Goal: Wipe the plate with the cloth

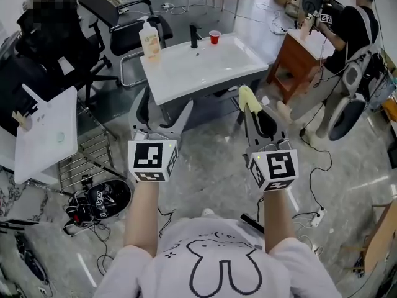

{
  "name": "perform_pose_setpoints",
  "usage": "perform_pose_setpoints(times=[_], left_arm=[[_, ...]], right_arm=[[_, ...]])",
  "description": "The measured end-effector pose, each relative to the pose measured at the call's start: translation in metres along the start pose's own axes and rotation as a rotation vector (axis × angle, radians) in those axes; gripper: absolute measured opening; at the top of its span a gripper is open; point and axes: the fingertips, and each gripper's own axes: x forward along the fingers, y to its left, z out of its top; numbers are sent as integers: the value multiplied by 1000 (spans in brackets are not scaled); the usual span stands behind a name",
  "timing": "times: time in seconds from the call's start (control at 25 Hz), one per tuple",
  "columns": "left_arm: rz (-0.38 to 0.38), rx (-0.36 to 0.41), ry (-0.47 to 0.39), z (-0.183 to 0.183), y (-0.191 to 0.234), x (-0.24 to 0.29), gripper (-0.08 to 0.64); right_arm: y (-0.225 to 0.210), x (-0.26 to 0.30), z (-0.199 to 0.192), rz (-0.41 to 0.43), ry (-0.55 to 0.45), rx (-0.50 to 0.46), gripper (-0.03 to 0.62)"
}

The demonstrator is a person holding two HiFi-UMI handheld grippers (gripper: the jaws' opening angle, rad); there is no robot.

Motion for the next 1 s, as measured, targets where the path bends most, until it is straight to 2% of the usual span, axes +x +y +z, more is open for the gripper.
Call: perform_pose_setpoints(times=[0.12,0.44,0.72,1.0], left_arm=[[0,-25,38,-11,-4,14,446],[-8,-14,61,-23,-10,34,448],[-12,-11,50,-31,-5,65,448],[-7,-16,39,-46,16,119,448]], right_arm=[[-14,8,-7,6,5,10,51],[-27,20,-25,11,20,32,51],[-47,39,-31,-9,12,26,52],[-73,90,-43,-14,25,16,51]])
